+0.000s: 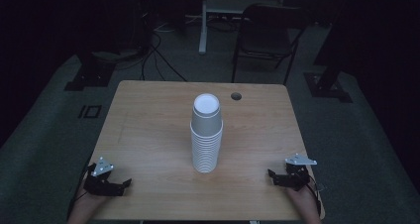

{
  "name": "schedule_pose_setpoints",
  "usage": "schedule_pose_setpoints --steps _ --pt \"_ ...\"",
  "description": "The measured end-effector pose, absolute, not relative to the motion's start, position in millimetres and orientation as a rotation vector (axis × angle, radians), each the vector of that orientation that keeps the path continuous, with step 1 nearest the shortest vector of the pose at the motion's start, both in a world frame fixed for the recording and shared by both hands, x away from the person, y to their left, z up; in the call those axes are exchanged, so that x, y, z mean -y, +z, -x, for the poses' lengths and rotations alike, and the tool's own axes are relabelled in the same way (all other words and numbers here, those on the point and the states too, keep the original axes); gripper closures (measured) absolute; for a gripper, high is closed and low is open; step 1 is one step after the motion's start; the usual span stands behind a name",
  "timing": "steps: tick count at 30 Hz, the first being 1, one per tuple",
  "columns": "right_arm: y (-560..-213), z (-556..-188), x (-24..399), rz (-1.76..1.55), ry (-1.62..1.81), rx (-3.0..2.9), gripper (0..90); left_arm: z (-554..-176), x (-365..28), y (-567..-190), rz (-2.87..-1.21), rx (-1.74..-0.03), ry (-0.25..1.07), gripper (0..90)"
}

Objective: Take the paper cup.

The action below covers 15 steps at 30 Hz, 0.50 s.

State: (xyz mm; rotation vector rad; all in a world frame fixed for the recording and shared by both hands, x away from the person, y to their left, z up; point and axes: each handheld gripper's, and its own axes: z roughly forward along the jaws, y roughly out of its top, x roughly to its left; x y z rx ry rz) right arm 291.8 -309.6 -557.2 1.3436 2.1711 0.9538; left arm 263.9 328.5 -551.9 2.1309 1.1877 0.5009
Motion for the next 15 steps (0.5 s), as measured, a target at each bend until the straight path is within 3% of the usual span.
schedule_pose_setpoints --steps 15 --pt "-557.1 -291.9 309.6 -1.347 0.953 -2.169 11.8 -266.0 -328.2 -550.5 -2.143 -1.177 0.476 0.1"
